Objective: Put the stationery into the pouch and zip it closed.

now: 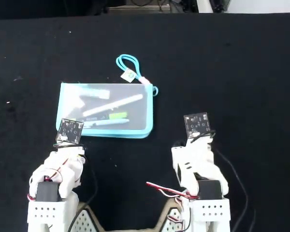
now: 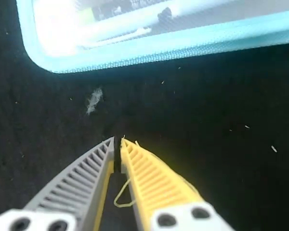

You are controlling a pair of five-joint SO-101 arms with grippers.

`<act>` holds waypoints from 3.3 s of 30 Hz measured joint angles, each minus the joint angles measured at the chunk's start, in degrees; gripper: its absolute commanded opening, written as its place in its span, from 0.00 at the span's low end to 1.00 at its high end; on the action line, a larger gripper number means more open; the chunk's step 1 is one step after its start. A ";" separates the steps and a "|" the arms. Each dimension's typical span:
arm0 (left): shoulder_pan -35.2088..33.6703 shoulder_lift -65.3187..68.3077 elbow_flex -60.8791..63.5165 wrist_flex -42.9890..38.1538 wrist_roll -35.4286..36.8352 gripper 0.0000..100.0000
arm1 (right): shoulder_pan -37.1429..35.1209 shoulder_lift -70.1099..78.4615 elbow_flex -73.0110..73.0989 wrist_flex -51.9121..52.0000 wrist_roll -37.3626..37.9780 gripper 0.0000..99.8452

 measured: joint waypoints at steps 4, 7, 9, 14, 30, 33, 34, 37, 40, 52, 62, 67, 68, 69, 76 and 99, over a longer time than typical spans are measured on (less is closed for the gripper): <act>0.00 0.00 0.18 1.41 0.00 0.03 | 0.26 0.09 0.00 0.18 0.00 0.01; 0.00 0.00 0.18 1.41 0.00 0.03 | 0.26 0.09 0.00 4.04 0.00 0.01; 0.00 0.00 0.18 1.41 0.00 0.03 | 0.26 0.09 0.00 7.30 0.09 0.01; 0.00 0.00 0.18 1.41 0.00 0.03 | 3.16 0.09 0.00 9.41 0.09 0.01; 0.00 0.00 0.18 1.58 0.00 0.03 | 3.87 0.09 0.00 9.49 0.09 0.01; 0.00 0.00 0.18 1.58 0.00 0.03 | 3.87 0.00 0.00 9.49 0.09 0.01; 0.00 0.00 0.18 1.58 0.00 0.03 | 3.87 0.00 0.00 9.49 0.09 0.01; 0.00 -0.18 0.18 1.58 0.00 0.03 | 3.87 0.00 0.00 9.49 0.09 0.01; 0.00 -0.26 0.18 1.58 0.00 0.03 | 3.87 0.00 0.00 9.49 0.09 0.01; -2.02 -0.26 0.18 1.58 0.09 0.03 | 3.87 -3.52 -0.09 13.54 0.09 0.01; -2.11 -0.26 0.18 1.58 0.09 0.03 | 3.87 -3.52 -0.09 13.63 0.09 0.01; -4.92 -0.26 0.18 1.58 0.09 0.03 | 3.87 -3.52 -0.09 13.63 0.09 0.01; -5.45 -0.26 0.18 1.58 0.09 0.03 | 3.87 -3.52 -0.09 13.63 0.09 0.01; -5.80 -0.26 0.18 1.58 0.09 0.03 | 3.87 -3.52 -0.09 13.63 0.09 0.01; -6.15 -0.35 0.18 1.58 0.09 0.03 | 3.87 -3.52 -0.09 13.63 0.09 0.01; -6.15 -0.35 0.18 1.58 0.09 0.03 | 3.87 -3.52 -0.09 13.63 0.09 0.01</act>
